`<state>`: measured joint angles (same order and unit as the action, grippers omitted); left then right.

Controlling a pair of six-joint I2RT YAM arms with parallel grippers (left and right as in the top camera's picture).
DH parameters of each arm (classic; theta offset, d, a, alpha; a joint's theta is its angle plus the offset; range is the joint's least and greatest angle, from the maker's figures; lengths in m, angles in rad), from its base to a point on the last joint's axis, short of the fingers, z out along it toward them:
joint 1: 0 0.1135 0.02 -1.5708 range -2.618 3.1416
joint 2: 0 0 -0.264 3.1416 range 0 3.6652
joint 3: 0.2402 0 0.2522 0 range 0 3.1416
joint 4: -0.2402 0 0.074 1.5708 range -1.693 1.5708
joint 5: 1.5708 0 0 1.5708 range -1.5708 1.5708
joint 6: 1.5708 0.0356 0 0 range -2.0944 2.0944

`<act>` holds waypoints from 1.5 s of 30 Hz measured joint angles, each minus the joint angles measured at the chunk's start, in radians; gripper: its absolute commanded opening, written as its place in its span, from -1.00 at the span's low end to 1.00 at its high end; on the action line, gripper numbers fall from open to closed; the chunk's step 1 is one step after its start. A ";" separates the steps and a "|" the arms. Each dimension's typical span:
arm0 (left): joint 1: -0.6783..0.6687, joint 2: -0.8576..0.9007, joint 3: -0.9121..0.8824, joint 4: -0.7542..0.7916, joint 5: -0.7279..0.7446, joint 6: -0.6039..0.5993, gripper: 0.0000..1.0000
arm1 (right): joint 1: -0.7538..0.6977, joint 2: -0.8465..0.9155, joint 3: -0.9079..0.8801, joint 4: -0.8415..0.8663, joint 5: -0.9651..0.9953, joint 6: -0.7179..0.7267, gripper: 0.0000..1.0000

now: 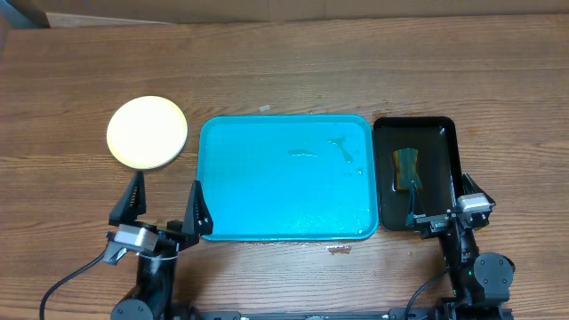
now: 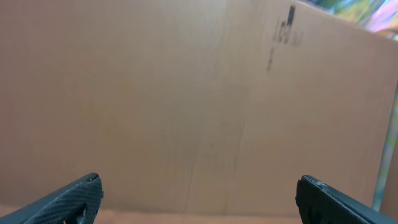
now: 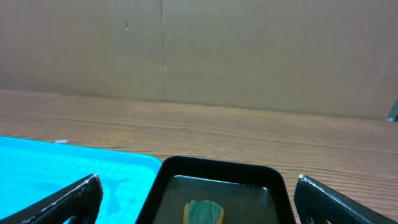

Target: Clean dirty plates on tray and stack at the side

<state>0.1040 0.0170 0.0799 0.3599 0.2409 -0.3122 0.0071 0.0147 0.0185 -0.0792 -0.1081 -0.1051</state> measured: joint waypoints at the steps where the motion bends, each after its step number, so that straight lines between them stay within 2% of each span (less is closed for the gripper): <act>1: 0.000 0.000 -0.011 0.000 -0.002 0.000 1.00 | 0.000 0.000 0.000 0.000 0.000 0.000 1.00; 9: 0.000 0.000 -0.063 -0.053 -0.018 -0.003 1.00 | 0.000 0.000 0.000 0.000 0.000 0.000 1.00; 20: 0.000 -0.002 -0.071 -0.415 -0.055 -0.003 1.00 | 0.000 0.000 0.000 0.000 0.000 -0.001 1.00; 45: -0.006 -0.002 -0.071 -0.424 -0.115 0.054 1.00 | 0.000 0.000 0.000 0.000 0.000 0.000 1.00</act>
<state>0.0975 0.0147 0.0086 -0.0639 0.1257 -0.2584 0.0071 0.0147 0.0185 -0.0792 -0.1081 -0.1055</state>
